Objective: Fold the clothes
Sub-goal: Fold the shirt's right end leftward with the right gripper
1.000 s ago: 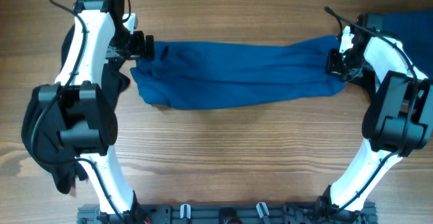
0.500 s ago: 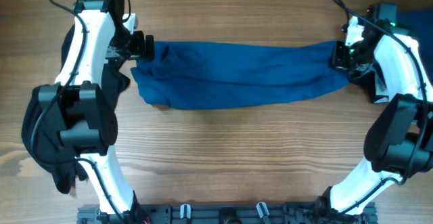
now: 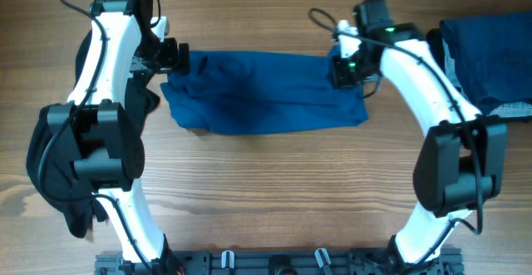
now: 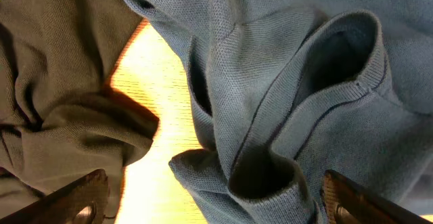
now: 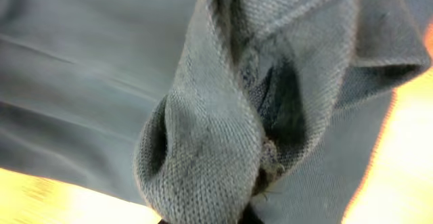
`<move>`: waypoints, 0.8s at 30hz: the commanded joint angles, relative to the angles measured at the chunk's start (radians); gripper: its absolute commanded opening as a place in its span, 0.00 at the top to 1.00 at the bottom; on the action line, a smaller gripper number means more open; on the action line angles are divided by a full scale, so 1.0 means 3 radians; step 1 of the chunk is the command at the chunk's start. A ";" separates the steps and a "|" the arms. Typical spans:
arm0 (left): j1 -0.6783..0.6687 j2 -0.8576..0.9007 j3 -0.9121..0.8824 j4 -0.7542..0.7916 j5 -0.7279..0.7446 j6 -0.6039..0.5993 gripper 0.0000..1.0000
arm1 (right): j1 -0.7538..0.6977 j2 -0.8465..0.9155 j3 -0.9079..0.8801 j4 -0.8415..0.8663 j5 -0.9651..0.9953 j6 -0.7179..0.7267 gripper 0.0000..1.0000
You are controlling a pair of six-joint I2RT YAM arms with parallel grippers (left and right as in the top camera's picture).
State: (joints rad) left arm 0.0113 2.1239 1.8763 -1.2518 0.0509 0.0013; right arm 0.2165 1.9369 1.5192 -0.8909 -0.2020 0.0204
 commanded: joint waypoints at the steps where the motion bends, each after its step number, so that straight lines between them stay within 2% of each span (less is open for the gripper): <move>1: -0.0009 -0.0085 -0.0015 0.0019 0.0041 -0.0033 0.00 | 0.0277 -0.0108 0.0076 0.0154 -0.0079 0.0214 0.96; 7: -0.0009 -0.0085 -0.0015 0.0014 0.0042 -0.0033 0.00 | 0.0600 -0.0099 0.0075 0.0408 0.0053 0.0379 0.96; 8: -0.0009 -0.0085 -0.0015 0.0014 0.0041 -0.0033 0.00 | 0.0615 -0.0099 0.0075 0.0418 0.0052 0.0381 0.93; 10: -0.0009 -0.0085 -0.0015 0.0011 0.0042 -0.0033 0.00 | 0.0635 -0.0099 0.0075 0.0468 0.0020 0.0406 0.62; 11: -0.0009 -0.0085 -0.0015 0.0011 0.0041 -0.0033 0.00 | 0.0635 -0.0099 0.0075 0.0491 -0.0052 0.0403 0.39; 12: -0.0009 -0.0085 -0.0015 0.0013 0.0042 -0.0033 0.00 | 0.0635 -0.0099 0.0075 0.0510 -0.0148 0.0395 0.36; 18: -0.0009 -0.0085 -0.0015 0.0011 0.0042 -0.0033 0.00 | 0.0633 -0.0099 0.0075 0.0488 -0.0253 0.0357 0.30; 22: -0.0009 -0.0085 -0.0015 0.0008 0.0034 -0.0033 0.01 | 0.0633 -0.0099 0.0075 0.0446 0.0025 0.0281 0.30; 24: 0.0031 -0.0132 -0.0014 -0.0108 -0.0118 -0.0032 0.01 | 0.0612 -0.0111 0.0076 0.0385 0.0271 0.0280 0.29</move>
State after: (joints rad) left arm 0.0113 2.1239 1.8763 -1.2537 0.0505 0.0013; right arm 0.4034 1.9366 1.5196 -0.7593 -0.2195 0.1265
